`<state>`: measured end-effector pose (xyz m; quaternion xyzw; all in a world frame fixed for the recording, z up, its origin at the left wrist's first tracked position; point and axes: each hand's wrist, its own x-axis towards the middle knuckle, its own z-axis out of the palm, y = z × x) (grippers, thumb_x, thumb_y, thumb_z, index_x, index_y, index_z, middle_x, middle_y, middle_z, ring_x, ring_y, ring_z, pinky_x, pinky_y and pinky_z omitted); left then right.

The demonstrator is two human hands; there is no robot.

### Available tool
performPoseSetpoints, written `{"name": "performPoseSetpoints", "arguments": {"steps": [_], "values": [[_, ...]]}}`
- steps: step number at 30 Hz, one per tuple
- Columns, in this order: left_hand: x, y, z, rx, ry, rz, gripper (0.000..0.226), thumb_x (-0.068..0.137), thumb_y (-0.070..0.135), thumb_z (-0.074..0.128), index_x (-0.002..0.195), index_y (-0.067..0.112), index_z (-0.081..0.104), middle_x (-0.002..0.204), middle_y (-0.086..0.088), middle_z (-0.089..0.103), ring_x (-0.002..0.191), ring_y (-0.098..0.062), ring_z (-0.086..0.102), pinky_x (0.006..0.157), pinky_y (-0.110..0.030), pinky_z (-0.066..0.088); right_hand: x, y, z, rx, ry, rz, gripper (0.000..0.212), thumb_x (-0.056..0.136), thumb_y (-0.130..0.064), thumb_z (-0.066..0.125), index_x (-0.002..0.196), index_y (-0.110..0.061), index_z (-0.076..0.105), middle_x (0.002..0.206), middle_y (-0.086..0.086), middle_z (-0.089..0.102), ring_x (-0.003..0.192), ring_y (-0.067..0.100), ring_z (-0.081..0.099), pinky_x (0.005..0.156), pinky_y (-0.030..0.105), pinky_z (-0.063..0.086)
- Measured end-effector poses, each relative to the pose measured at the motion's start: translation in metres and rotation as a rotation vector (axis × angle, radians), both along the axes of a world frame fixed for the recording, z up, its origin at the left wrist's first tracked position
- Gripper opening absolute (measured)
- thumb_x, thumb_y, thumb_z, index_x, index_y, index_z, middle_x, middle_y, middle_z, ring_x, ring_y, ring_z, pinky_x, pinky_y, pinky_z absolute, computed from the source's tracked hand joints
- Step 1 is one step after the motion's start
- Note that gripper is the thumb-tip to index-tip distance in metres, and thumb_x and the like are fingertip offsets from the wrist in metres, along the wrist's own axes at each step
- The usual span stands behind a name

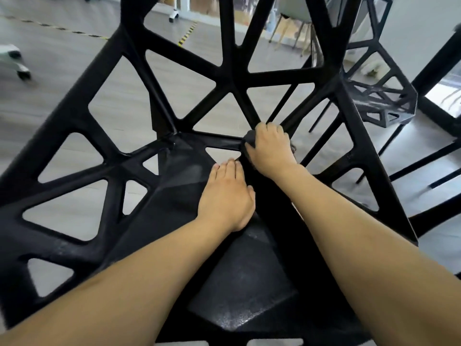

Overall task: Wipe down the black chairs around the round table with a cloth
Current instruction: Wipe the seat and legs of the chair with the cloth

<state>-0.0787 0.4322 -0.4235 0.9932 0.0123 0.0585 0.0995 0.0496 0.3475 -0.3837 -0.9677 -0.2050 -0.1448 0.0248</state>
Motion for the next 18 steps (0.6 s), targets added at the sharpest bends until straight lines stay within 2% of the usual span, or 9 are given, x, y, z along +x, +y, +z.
{"name": "performPoseSetpoints", "arguments": {"steps": [2, 4, 7, 9, 12, 15, 18], "values": [[0.000, 0.001, 0.002, -0.025, -0.003, -0.006, 0.066, 0.104, 0.034, 0.026, 0.156, -0.004, 0.015, 0.164, -0.020, 0.017, 0.152, -0.029, 0.014, 0.126, -0.041, 0.007, -0.009, -0.010, 0.005, 0.040, 0.066, 0.056, 0.039, 0.096, -0.036, 0.056, 0.119, -0.005, 0.049, 0.121, 0.018, 0.056, 0.113, 0.040, 0.051, 0.093, 0.049, 0.043], [0.000, 0.002, 0.003, 0.002, -0.011, 0.003, 0.062, 0.102, 0.029, 0.028, 0.152, -0.006, 0.022, 0.157, -0.022, 0.028, 0.147, -0.032, 0.023, 0.124, -0.042, 0.012, -0.027, -0.017, 0.007, 0.134, 0.117, 0.103, 0.039, 0.091, -0.034, 0.058, 0.119, -0.008, 0.048, 0.117, 0.016, 0.058, 0.107, 0.040, 0.052, 0.091, 0.050, 0.045], [-0.002, 0.002, 0.006, 0.096, 0.000, 0.062, 0.051, 0.089, 0.019, 0.026, 0.130, -0.002, 0.048, 0.127, -0.018, 0.047, 0.120, -0.034, 0.039, 0.112, -0.045, 0.028, -0.068, -0.026, 0.000, 0.242, 0.184, 0.173, 0.042, 0.080, -0.041, 0.052, 0.112, -0.015, 0.047, 0.104, 0.010, 0.059, 0.096, 0.035, 0.052, 0.087, 0.049, 0.045], [-0.005, 0.002, 0.007, 0.071, -0.009, 0.113, 0.054, 0.079, 0.019, 0.019, 0.119, 0.003, 0.052, 0.117, -0.016, 0.049, 0.111, -0.033, 0.042, 0.106, -0.045, 0.033, -0.086, -0.038, -0.003, 0.236, 0.237, 0.211, 0.040, 0.078, -0.043, 0.049, 0.110, -0.020, 0.047, 0.103, 0.004, 0.058, 0.096, 0.031, 0.051, 0.088, 0.049, 0.045], [-0.012, 0.006, 0.011, 0.045, -0.033, 0.116, 0.043, 0.085, 0.018, 0.030, 0.121, 0.004, 0.050, 0.120, -0.014, 0.048, 0.112, -0.031, 0.045, 0.104, -0.042, 0.035, -0.086, -0.060, 0.000, 0.239, 0.249, 0.203, 0.042, 0.087, -0.037, 0.065, 0.126, -0.027, 0.054, 0.115, 0.003, 0.054, 0.110, 0.028, 0.051, 0.101, 0.042, 0.041], [-0.031, 0.028, 0.018, 0.060, 0.000, 0.075, 0.035, 0.093, 0.020, 0.046, 0.125, 0.006, 0.047, 0.127, -0.013, 0.047, 0.118, -0.031, 0.046, 0.106, -0.038, 0.034, -0.081, -0.062, 0.002, 0.233, 0.206, 0.071, 0.057, 0.091, -0.038, 0.068, 0.143, -0.030, 0.047, 0.122, 0.009, 0.052, 0.120, 0.032, 0.047, 0.107, 0.038, 0.033], [-0.066, 0.075, 0.025, 0.213, 0.045, 0.181, 0.047, 0.099, 0.029, 0.042, 0.139, 0.005, 0.040, 0.140, -0.014, 0.045, 0.131, -0.034, 0.041, 0.115, -0.043, 0.026, -0.094, -0.036, -0.003, 0.254, 0.251, 0.127, 0.057, 0.088, -0.034, 0.067, 0.137, -0.020, 0.043, 0.123, 0.009, 0.053, 0.117, 0.033, 0.048, 0.103, 0.045, 0.038]]}}
